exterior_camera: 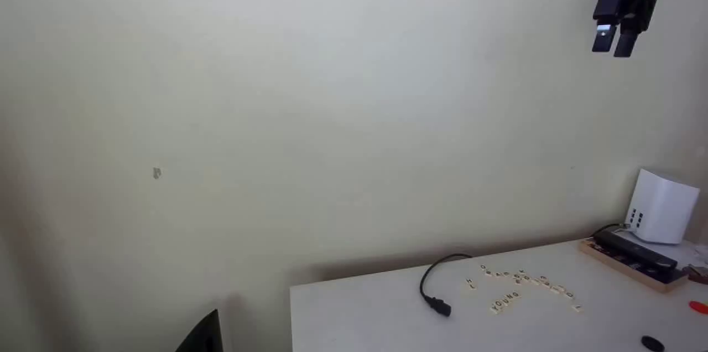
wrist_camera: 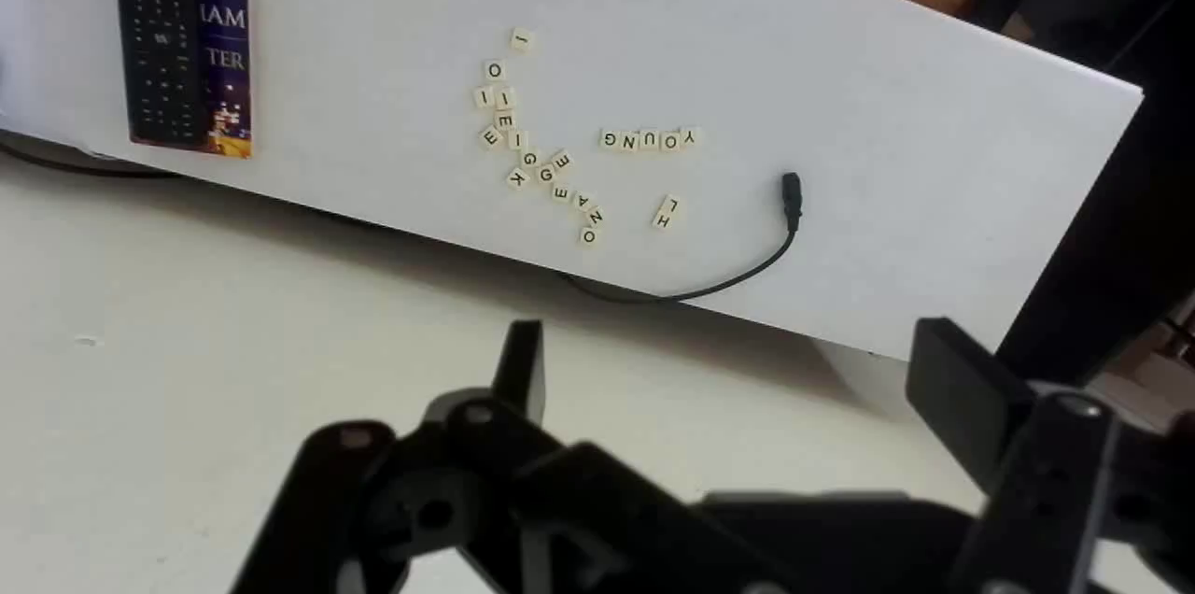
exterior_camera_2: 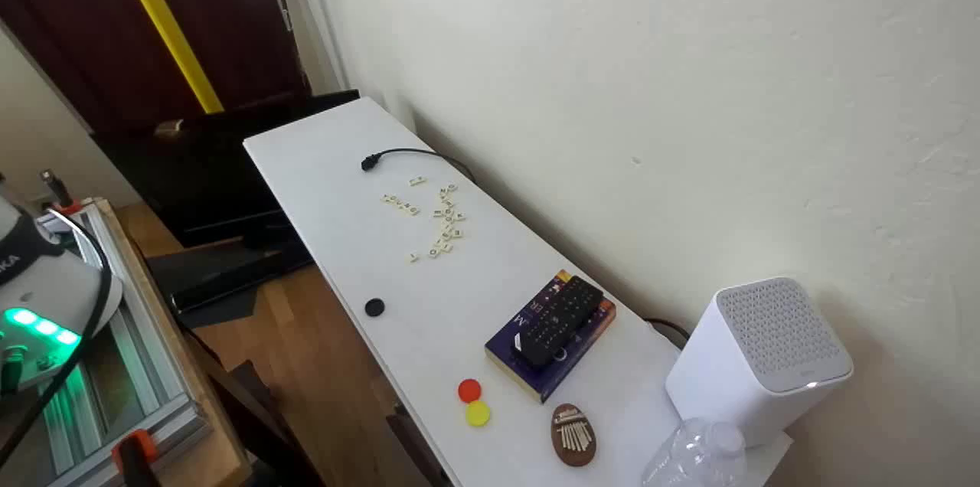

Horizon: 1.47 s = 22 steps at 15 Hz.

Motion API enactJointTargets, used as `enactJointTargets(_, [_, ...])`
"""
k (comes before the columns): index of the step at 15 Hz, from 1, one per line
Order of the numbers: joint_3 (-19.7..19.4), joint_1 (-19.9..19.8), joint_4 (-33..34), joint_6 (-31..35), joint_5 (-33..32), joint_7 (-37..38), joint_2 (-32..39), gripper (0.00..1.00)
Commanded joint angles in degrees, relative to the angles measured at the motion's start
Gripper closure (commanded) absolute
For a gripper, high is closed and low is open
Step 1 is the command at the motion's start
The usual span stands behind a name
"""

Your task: Move the letters YOUN the left, move the letters GIG to the front

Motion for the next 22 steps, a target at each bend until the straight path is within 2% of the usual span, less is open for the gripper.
enactJointTargets(1, [0.57, -0.67, 0.12, -0.11, 0.24, -0.19, 0.08, 0.0])
enactJointTargets(5, [0.57, -0.67, 0.12, -0.11, 0.24, -0.19, 0.08, 0.0])
enactJointTargets(10, [1.43, 3.65, -2.3, 7.36, 9.67, -6.99, 7.93, 0.0])
enactJointTargets(13, [3.11, 4.53, -4.07, 12.35, 13.53, -10.52, 12.71, 0.0])
enactJointTargets(19, [6.16, 3.31, -7.45, 23.54, 12.0, -8.21, 18.19, 0.0])
enactJointTargets(20, [6.26, 3.34, -6.94, 22.03, 12.8, -9.75, 19.03, 0.0])
enactJointTargets(21, [6.24, 3.47, -5.5, 16.6, 14.82, -14.72, 20.17, 0.0])
enactJointTargets(22, [6.57, 3.08, -6.5, 20.16, 11.96, -10.02, 19.09, 0.0])
